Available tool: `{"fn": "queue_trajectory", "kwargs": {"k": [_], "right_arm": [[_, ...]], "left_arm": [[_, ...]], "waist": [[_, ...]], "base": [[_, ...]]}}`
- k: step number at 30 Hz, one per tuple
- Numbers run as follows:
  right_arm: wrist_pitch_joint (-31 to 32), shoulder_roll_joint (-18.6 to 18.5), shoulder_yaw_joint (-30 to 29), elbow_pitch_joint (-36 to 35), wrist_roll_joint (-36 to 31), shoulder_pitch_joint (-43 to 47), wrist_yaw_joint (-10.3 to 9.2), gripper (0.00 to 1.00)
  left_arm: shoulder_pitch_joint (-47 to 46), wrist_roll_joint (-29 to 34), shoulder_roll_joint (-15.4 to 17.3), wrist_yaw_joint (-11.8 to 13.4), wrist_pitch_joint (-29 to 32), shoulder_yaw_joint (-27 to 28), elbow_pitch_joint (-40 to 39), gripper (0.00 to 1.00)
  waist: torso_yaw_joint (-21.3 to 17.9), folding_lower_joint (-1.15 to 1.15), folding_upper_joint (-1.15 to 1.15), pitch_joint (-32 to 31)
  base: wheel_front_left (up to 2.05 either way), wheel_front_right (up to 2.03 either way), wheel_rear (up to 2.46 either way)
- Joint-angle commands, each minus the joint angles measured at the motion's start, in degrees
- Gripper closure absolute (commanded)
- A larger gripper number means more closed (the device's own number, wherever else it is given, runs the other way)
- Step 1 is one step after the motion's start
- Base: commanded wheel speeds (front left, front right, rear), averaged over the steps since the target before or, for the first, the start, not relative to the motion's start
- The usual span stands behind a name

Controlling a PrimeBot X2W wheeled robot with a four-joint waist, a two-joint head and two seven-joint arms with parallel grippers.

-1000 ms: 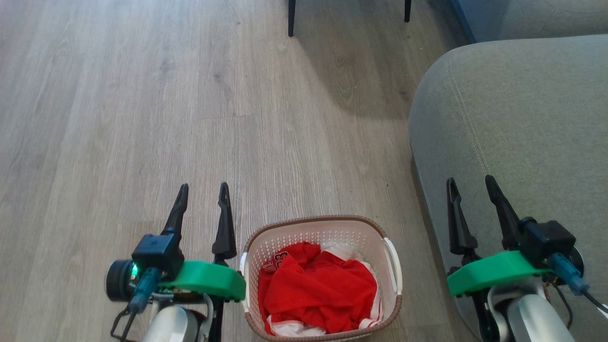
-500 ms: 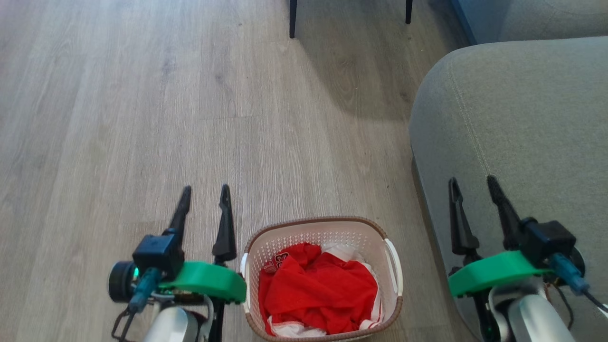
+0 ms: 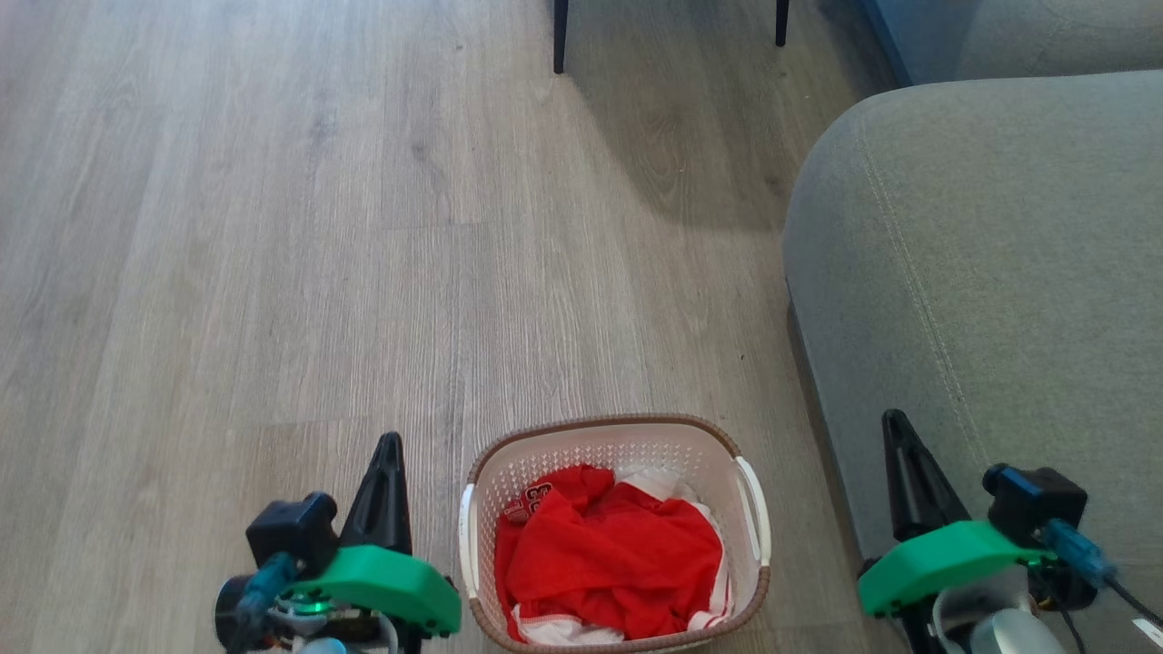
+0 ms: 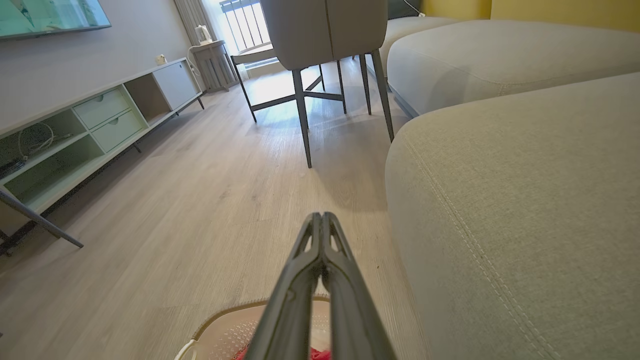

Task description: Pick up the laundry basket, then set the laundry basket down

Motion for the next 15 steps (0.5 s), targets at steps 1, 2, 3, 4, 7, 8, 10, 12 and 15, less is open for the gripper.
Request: {"fn": "queue_trajectory", "kwargs": {"k": [1, 2, 3, 4, 7, 8, 10, 12, 15], "right_arm": [[0.28, -0.28, -0.62, -1.51, 1.60, -2.56, 0.04, 1.00], [0.41, -0.30, -0.69, -1.45, 2.25, -2.61, 0.04, 1.00], [0.55, -0.32, -0.76, -1.39, 2.91, -2.66, 0.04, 1.00], [0.68, -0.34, -0.83, -1.32, 3.57, -2.70, 0.05, 1.00], [1.08, -0.40, -1.04, -1.15, 5.52, -2.83, 0.06, 1.00], [1.22, -0.42, -1.11, -1.09, 6.18, -2.87, 0.06, 1.00], [1.49, -0.45, -1.26, -0.98, 7.48, -2.95, 0.07, 1.00], [1.77, -0.48, -1.41, -0.86, 8.77, -3.04, 0.07, 1.00], [2.19, -0.52, -1.65, -0.69, 10.72, -3.16, 0.08, 1.00]], "left_arm": [[-2.91, -1.47, 0.26, -0.61, 0.31, 0.90, -1.61, 1.00], [-2.97, -2.13, 0.30, -0.75, 0.43, 1.05, -1.52, 1.00], [-3.03, -2.78, 0.33, -0.89, 0.56, 1.19, -1.43, 1.00], [-3.09, -3.44, 0.37, -1.03, 0.69, 1.34, -1.35, 1.00], [-3.26, -5.40, 0.48, -1.44, 1.09, 1.79, -1.10, 1.00], [-3.32, -6.05, 0.51, -1.57, 1.22, 1.94, -1.02, 1.00], [-3.43, -7.35, 0.58, -1.84, 1.48, 2.24, -0.87, 1.00], [-3.54, -8.65, 0.64, -2.11, 1.75, 2.55, -0.73, 1.00], [-3.69, -10.59, 0.73, -2.50, 2.16, 3.02, -0.52, 1.00]], "waist": [[0.00, 0.00, 0.00, -0.01], [0.00, 0.00, 0.00, -0.01], [0.01, 0.00, 0.00, -0.02], [0.01, 0.00, 0.00, -0.02], [0.01, 0.00, 0.00, -0.03], [0.01, 0.00, 0.00, -0.04], [0.01, 0.00, 0.00, -0.04], [0.01, 0.00, 0.00, -0.05], [0.02, 0.00, 0.00, -0.06]], "base": [[0.00, 0.00, 0.00], [0.00, 0.00, 0.00], [0.00, 0.00, 0.00], [0.00, 0.00, 0.00], [0.00, 0.00, 0.00], [0.00, 0.00, 0.00], [0.00, 0.00, 0.00], [0.00, 0.00, 0.00], [0.00, 0.00, 0.00]]}}
